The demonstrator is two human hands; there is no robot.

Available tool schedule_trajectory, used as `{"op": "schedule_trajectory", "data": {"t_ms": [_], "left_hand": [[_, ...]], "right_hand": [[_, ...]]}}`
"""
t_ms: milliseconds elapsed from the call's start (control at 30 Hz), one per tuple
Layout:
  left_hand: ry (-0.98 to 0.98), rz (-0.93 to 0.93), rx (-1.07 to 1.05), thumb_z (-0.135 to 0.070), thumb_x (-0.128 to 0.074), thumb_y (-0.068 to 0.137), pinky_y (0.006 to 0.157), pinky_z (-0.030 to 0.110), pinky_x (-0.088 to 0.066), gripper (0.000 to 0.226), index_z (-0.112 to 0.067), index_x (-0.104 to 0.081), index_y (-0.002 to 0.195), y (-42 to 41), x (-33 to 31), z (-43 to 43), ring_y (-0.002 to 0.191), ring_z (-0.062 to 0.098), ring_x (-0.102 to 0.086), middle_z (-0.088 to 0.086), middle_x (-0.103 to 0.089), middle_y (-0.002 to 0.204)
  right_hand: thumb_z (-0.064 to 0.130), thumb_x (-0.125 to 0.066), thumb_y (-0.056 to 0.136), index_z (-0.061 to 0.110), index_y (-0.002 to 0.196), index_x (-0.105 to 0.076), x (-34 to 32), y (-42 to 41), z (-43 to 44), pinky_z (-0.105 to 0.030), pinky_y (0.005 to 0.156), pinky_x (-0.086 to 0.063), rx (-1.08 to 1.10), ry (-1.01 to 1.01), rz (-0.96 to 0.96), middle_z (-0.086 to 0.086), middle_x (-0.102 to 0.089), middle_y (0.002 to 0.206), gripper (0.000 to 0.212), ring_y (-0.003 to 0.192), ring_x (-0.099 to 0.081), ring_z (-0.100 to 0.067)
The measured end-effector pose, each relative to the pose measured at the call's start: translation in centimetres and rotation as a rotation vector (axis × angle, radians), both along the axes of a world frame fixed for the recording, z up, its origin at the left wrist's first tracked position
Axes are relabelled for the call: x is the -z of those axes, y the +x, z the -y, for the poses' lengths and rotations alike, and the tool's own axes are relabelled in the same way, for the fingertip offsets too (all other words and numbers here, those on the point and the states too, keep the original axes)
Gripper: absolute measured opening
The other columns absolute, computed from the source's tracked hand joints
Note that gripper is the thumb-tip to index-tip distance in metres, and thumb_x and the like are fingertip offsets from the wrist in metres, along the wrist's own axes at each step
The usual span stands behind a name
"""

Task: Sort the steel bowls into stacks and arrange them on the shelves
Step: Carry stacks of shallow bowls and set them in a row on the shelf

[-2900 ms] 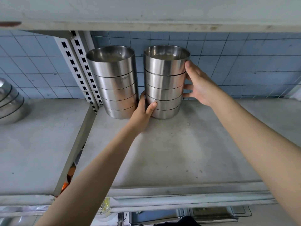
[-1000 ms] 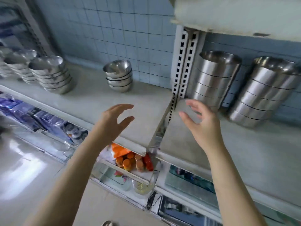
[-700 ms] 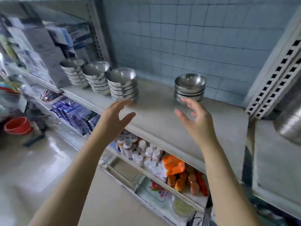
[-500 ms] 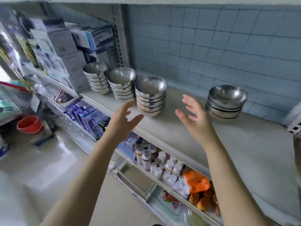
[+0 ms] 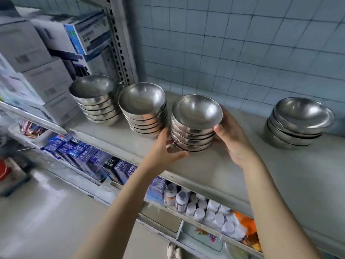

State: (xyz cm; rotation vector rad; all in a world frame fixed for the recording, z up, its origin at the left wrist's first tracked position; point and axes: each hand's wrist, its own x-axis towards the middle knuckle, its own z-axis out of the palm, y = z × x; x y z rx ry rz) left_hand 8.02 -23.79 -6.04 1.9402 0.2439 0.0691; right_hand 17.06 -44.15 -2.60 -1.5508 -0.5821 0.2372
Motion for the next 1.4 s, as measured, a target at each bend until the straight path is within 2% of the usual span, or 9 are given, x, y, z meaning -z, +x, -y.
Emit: {"op": "schedule_trajectory", "data": {"t_ms": [167,300,433,533,700,933,1100,1267,1400], "left_hand": [[-0.089,0.018,0.094,-0.026,-0.087,0.067,0.101,0.037,-0.051,0.082,-0.022,-0.043,0.136,0.7,0.6,-1.1,0.112,0.008,-0.063,-0.006,-0.066,0.121],[-0.132,0.077,0.203,-0.021,-0.085,0.073,0.095,0.02,-0.051,0.076,-0.023,-0.044,0.137,0.1,-0.4,-1.7,0.113,0.006,-0.062,-0.009,-0.066,0.119],[-0.104,0.144,0.381,-0.032,-0.086,0.07,0.102,0.031,-0.048,0.082,-0.027,-0.042,0.139,-0.1,-1.6,-0.4,0.114,0.004,-0.061,-0.011,-0.065,0.123],[-0.109,0.162,0.499,-0.038,-0.087,0.067,0.102,0.034,-0.049,0.089,-0.029,-0.041,0.142,-0.5,-2.3,3.1,0.113,0.007,-0.062,-0.011,-0.064,0.124],[-0.122,0.194,0.709,-0.038,-0.086,0.066,0.099,0.029,-0.051,0.091,-0.03,-0.04,0.144,-3.0,-3.7,12.9,0.11,-0.001,-0.06,-0.029,-0.059,0.119],[-0.14,0.219,0.922,-0.033,-0.085,0.07,0.09,0.016,-0.052,0.082,-0.036,-0.044,0.141,-8.2,-4.7,30.9,0.105,-0.004,-0.061,-0.022,-0.065,0.117],[-0.222,0.16,0.999,-0.032,-0.086,0.069,0.098,0.03,-0.052,0.087,-0.033,-0.042,0.143,-12.2,-4.9,44.2,0.11,0.003,-0.063,-0.015,-0.063,0.126],[-0.247,0.117,1.024,-0.027,-0.086,0.07,0.1,0.028,-0.051,0.083,-0.029,-0.043,0.141,-13.7,-5.0,54.7,0.112,0.002,-0.062,-0.014,-0.061,0.13],[-0.253,0.074,0.982,-0.041,-0.09,0.055,0.1,0.039,-0.052,0.112,-0.03,-0.029,0.148,-11.4,-4.1,61.6,0.114,0.014,-0.063,-0.006,-0.056,0.138]], "right_hand": [[0.067,-0.072,0.075,0.026,0.151,-0.041,0.1,-1.4,-0.6,-0.061,0.116,-0.029,0.092,0.003,-0.046,0.0,-0.052,0.15,0.091,0.143,-0.042,-0.024],[0.068,-0.073,0.074,0.023,0.151,-0.039,-1.0,-4.1,-0.7,-0.052,0.11,-0.039,0.222,0.03,-0.069,-0.006,-0.053,0.148,0.096,0.141,-0.045,-0.03],[0.071,-0.076,0.067,0.026,0.148,-0.043,-2.2,-7.9,1.3,-0.033,0.09,-0.053,0.397,0.06,-0.089,0.005,-0.065,0.129,0.098,0.124,-0.059,-0.023],[0.073,-0.077,0.064,0.026,0.145,-0.045,-3.0,-11.8,4.8,-0.037,0.087,-0.053,0.546,0.106,-0.097,-0.002,-0.065,0.129,0.099,0.118,-0.061,-0.025],[0.068,-0.076,0.071,0.027,0.15,-0.042,-3.7,-19.0,14.0,-0.062,0.103,-0.045,0.793,0.153,-0.065,-0.007,-0.054,0.146,0.095,0.135,-0.051,-0.031],[0.066,-0.082,0.063,0.032,0.147,-0.046,-4.4,-28.4,30.0,-0.057,0.102,-0.048,0.977,0.195,-0.068,-0.003,-0.054,0.147,0.097,0.135,-0.051,-0.031],[0.062,-0.084,0.066,0.032,0.147,-0.046,-5.4,-33.5,42.9,-0.058,0.101,-0.049,1.026,0.161,-0.073,-0.003,-0.056,0.145,0.094,0.134,-0.052,-0.031],[0.063,-0.085,0.061,0.029,0.148,-0.044,-6.3,-34.9,53.3,-0.059,0.103,-0.047,1.034,0.089,-0.102,0.002,-0.06,0.141,0.102,0.131,-0.055,-0.027],[0.06,-0.082,0.066,0.03,0.147,-0.046,-6.2,-33.1,59.9,-0.053,0.101,-0.051,1.024,0.059,-0.111,0.006,-0.063,0.137,0.094,0.127,-0.059,-0.022]]}}
